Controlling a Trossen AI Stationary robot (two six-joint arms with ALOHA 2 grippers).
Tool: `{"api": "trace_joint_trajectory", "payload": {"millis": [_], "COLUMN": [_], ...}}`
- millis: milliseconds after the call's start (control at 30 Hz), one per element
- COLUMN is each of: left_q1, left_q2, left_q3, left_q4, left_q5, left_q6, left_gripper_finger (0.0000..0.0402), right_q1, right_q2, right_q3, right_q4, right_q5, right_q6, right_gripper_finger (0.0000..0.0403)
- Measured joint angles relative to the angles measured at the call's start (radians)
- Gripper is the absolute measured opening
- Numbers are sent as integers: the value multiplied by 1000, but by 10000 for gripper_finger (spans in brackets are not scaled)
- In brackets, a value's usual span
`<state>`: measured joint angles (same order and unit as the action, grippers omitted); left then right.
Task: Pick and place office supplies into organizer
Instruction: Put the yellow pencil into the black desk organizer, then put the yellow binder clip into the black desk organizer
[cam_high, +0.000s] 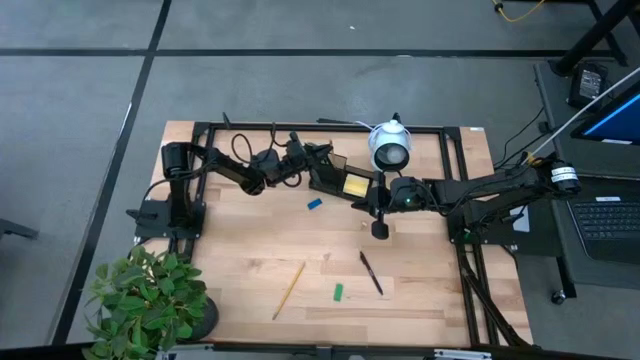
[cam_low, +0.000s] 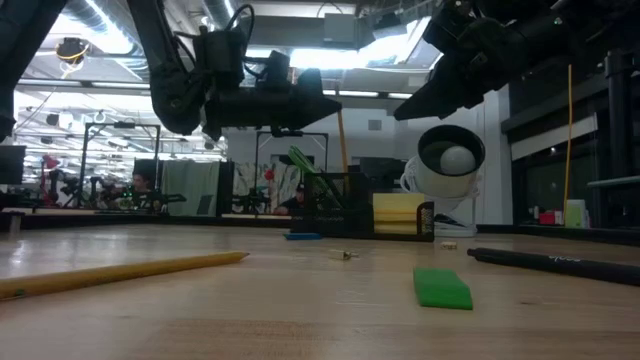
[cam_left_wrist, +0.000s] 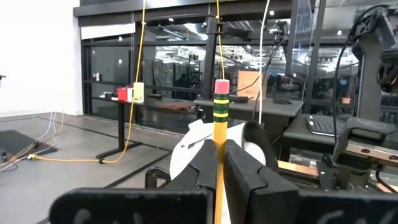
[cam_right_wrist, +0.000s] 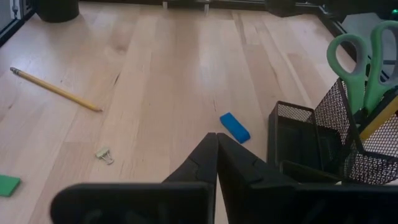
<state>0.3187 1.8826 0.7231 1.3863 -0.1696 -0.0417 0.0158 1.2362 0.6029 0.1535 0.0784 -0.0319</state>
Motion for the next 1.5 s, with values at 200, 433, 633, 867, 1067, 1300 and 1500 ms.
{"api": "trace_joint_trajectory", "payload": {"millis": [200,433,633,867,1067,1300,1500], "left_q1": [0,0,0,0,0,-5,-13], "left_q2": [0,0,0,0,-1,-3,-83], "left_q3": [0,0,0,0,0,0,0], "left_q4": [-7,-31,-41,-43,-43,-5,-11], "left_q5": [6,7,7,8,8,15,43], "left_q6": [-8,-15,-16,-9,-9,13,108], "left_gripper_finger": [7,14,49,79,88,88,87], "right_q1": [0,0,0,0,0,0,0], "right_q2": [0,0,0,0,0,0,0], "right_q3": [0,0,1,1,1,1,1], "right_q4": [5,16,19,19,19,19,18], "right_q5": [0,0,0,0,0,0,0], "right_q6": [0,-1,0,0,0,-1,-2], "right_gripper_finger": [12,12,12,12,12,12,12]}}
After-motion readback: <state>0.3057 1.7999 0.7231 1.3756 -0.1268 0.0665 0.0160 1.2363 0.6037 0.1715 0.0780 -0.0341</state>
